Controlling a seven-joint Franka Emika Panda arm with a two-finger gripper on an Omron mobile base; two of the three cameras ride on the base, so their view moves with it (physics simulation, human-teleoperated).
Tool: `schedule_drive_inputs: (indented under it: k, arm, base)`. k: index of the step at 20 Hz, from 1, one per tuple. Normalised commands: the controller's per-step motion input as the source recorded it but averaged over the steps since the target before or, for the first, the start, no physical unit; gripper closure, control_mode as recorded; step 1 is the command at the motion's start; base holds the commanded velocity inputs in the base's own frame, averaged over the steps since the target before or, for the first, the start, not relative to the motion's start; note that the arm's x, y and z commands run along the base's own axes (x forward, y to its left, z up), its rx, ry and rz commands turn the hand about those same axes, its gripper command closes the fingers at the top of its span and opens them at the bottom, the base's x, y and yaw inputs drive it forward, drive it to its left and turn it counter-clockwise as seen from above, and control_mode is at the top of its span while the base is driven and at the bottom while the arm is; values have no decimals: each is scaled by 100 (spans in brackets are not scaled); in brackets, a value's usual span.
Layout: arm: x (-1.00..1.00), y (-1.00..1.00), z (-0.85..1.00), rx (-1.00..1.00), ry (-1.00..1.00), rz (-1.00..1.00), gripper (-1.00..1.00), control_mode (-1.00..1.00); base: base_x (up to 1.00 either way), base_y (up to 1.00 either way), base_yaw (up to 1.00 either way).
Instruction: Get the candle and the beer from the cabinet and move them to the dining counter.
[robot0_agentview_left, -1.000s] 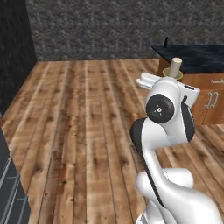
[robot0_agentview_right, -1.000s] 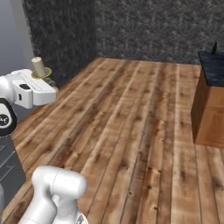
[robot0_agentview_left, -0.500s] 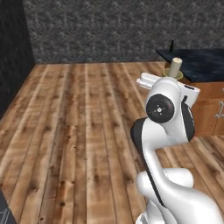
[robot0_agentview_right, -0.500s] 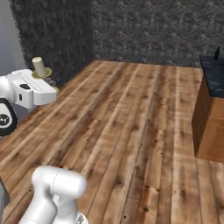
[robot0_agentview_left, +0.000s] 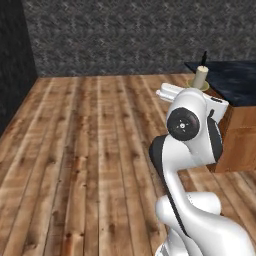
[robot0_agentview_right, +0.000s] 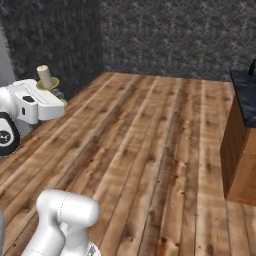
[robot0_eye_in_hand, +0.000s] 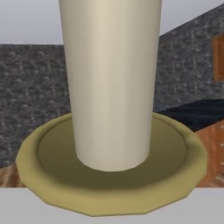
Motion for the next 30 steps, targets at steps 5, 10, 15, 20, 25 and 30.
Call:
schedule_drive_inputs:
  k: [5,10,15,20,25,30]
  arm:
    - [0,0,0,0,0,0,100,100]
    - [0,0,0,0,0,0,100,100]
    - [0,0,0,0,0,0,100,100]
    - [0,0,0,0,0,0,100,100]
    - [0,0,0,0,0,0,100,100]
    - [0,0,0,0,0,0,100,100]
  base:
    - [87,-3,0]
    - [90,-1,0]
    - [92,0,0]
    - [94,0,0]
    - [94,0,0]
    - [94,0,0]
